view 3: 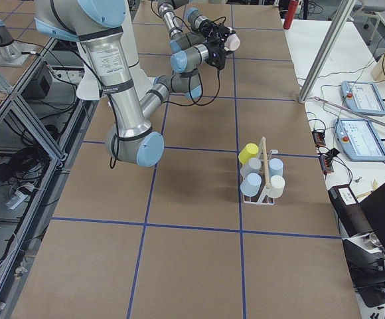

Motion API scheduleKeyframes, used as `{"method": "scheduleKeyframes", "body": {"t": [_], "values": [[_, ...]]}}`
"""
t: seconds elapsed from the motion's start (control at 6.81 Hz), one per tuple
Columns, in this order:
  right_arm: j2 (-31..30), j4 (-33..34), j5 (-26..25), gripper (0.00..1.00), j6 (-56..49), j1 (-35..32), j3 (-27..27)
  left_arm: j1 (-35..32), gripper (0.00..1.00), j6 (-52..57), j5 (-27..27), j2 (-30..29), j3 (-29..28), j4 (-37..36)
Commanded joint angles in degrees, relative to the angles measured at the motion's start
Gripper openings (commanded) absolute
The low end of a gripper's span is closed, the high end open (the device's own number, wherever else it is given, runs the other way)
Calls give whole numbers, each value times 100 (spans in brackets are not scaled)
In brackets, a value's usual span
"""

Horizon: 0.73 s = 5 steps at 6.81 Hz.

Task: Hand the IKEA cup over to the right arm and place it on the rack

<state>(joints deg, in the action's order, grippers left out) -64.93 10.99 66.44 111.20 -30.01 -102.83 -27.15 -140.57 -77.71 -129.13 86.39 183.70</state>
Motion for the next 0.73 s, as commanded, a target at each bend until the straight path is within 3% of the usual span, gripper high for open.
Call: {"method": "scheduleKeyframes", "body": {"t": [0.0, 0.59], "values": [[-2, 0, -9, 100, 15, -5, 0, 43, 0, 3, 10, -16, 1, -1], [7, 0, -9, 99, 24, -13, 0, 70, 0, 3, 19, -42, 1, -1]]}}
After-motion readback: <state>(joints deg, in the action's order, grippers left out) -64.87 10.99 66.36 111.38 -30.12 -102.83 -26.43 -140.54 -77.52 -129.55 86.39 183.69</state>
